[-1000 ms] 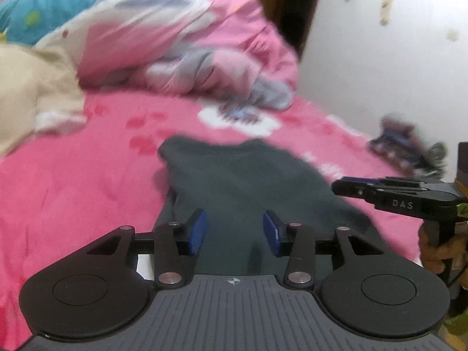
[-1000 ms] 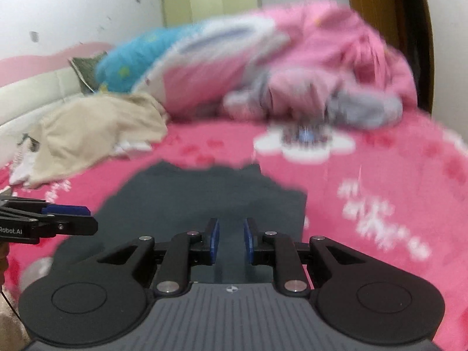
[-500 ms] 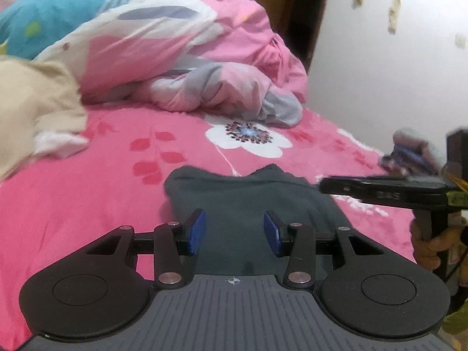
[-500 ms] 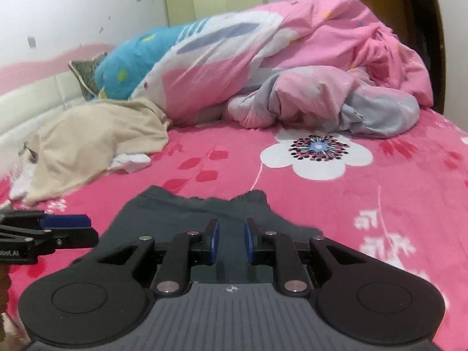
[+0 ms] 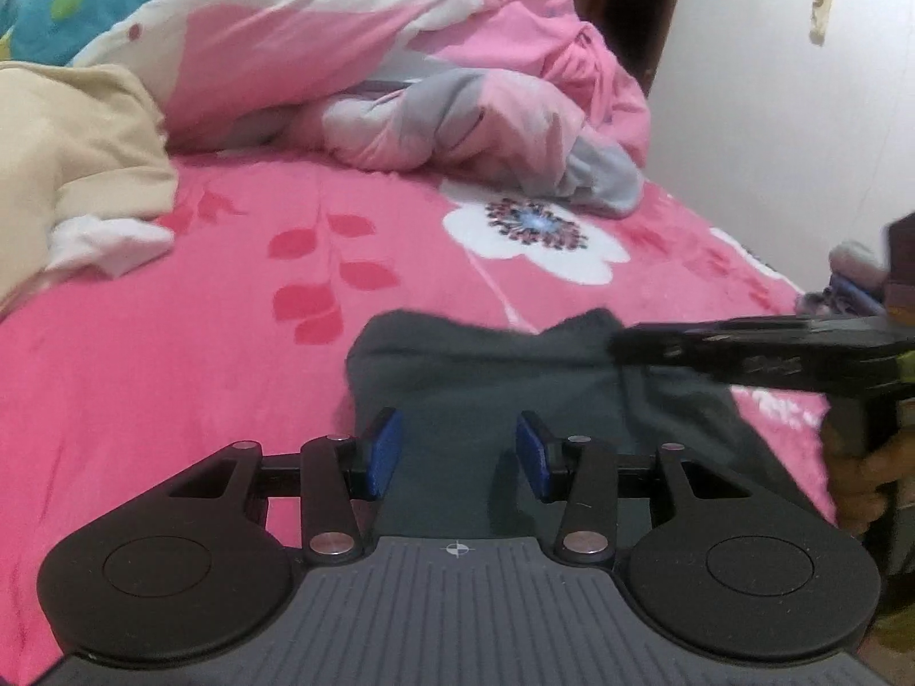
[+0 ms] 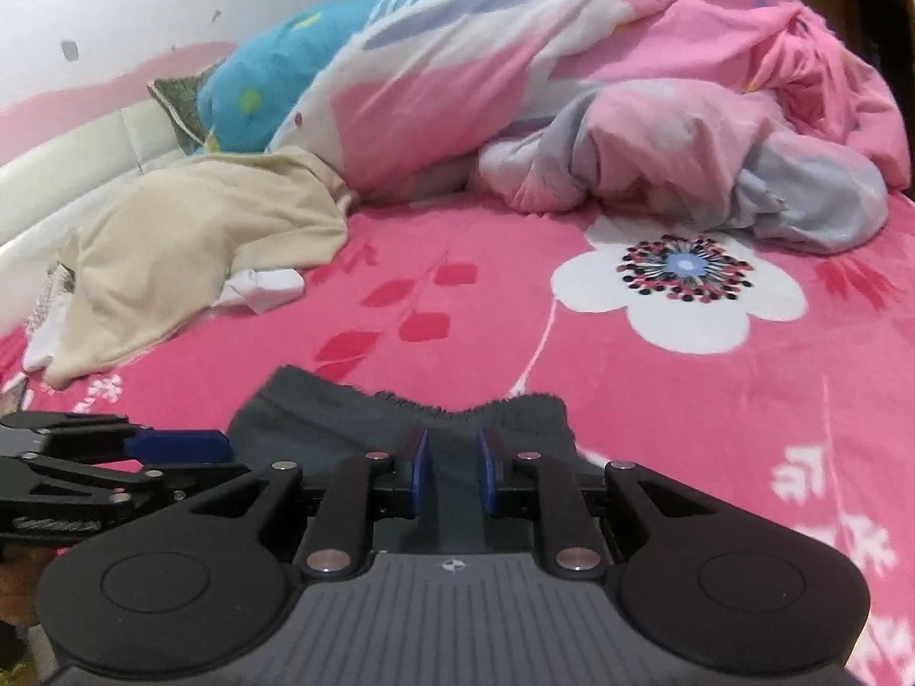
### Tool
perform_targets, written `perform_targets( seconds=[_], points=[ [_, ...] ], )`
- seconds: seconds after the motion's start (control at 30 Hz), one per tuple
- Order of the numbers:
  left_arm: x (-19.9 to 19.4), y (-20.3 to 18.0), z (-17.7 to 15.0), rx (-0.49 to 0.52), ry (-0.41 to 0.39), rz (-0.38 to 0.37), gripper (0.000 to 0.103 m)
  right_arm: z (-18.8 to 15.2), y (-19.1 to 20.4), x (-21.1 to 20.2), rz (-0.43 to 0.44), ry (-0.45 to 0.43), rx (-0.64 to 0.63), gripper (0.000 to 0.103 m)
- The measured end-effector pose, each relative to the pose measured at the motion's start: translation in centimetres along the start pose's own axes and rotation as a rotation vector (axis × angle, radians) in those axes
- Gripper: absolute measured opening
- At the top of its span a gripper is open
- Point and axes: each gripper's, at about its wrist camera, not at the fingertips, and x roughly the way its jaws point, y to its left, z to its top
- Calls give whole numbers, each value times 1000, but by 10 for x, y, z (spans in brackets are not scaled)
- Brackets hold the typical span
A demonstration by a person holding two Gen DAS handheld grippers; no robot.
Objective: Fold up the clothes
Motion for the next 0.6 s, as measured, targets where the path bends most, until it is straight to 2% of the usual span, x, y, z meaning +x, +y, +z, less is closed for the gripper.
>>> perform_targets(
  seconds=[0.1,0.17,0.2,0.4,0.43,0.5,0.6],
  points=[
    [24,6,5,-17,51,15,44,-6,-11,36,5,56,52,20],
    [41,14,6,-45,110,10,44,-5,-17,35,20,39,106,20],
    [42,16,6,-60,115,4,44,-3,-19,31,25,32,128,20],
    [10,17,8,-81,70,20,45,-10,-28,-34,14,-66,211,21],
    [4,17,7,-88,65,23,47,-13,-31,-46,10,-81,230,23],
    [-8,18,5,-107,61,36,51,-27,-39,-71,-16,-100,292,37],
    [-23,19,1,-140,62,61,53,-51,-50,-101,-83,-113,380,42]
  ],
)
